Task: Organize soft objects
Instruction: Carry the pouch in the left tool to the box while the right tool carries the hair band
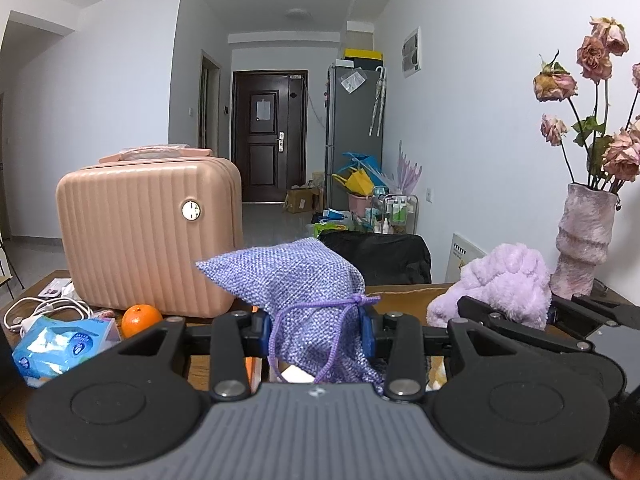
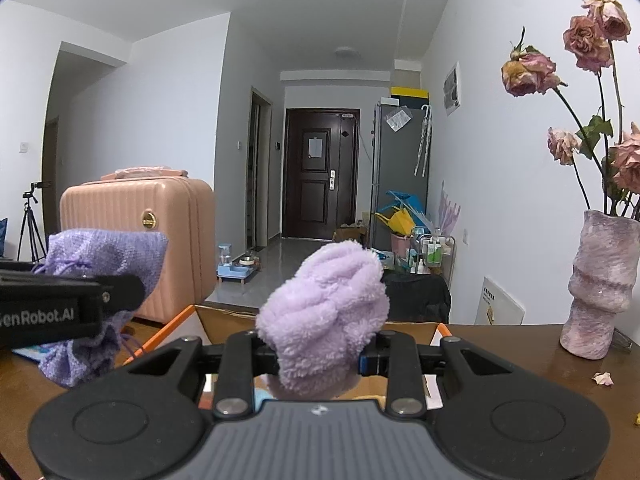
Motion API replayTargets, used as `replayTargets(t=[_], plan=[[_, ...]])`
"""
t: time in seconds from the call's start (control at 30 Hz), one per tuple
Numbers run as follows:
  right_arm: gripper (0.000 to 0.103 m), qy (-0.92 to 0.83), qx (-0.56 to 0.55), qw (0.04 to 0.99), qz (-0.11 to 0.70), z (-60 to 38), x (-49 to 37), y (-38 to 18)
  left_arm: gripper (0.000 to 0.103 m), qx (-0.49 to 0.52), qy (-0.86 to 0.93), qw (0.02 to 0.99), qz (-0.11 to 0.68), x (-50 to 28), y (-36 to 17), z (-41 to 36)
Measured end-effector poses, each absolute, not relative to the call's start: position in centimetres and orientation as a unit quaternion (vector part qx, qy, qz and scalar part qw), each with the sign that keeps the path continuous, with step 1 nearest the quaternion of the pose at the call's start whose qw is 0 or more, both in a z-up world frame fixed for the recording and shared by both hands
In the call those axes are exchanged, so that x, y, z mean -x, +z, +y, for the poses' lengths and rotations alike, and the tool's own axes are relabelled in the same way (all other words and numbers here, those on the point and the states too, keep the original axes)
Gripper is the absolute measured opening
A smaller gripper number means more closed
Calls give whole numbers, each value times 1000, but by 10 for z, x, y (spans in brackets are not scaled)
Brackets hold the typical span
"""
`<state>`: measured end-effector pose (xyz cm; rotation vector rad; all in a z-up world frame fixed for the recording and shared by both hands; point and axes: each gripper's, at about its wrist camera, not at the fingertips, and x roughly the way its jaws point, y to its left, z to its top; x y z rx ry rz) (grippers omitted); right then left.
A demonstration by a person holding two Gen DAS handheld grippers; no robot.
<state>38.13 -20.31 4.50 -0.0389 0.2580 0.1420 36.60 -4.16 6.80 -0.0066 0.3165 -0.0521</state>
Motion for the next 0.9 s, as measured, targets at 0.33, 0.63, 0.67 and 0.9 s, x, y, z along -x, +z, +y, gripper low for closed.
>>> replayTargets(t=[0.33, 0.63, 0.67, 0.9], plan=[[30, 66, 14, 988, 139, -200, -414, 42, 40, 2, -29, 985, 171, -396, 62, -42], [30, 64, 18, 986, 153, -196, -439, 35, 40, 0, -31, 981, 190, -422, 54, -43], [30, 63, 18, 986, 156, -195, -443, 34, 40, -1, -31, 981, 193, -425, 54, -42], [30, 62, 9, 983, 174, -196, -459, 27, 40, 0, -31, 976, 215, -444, 44, -43]])
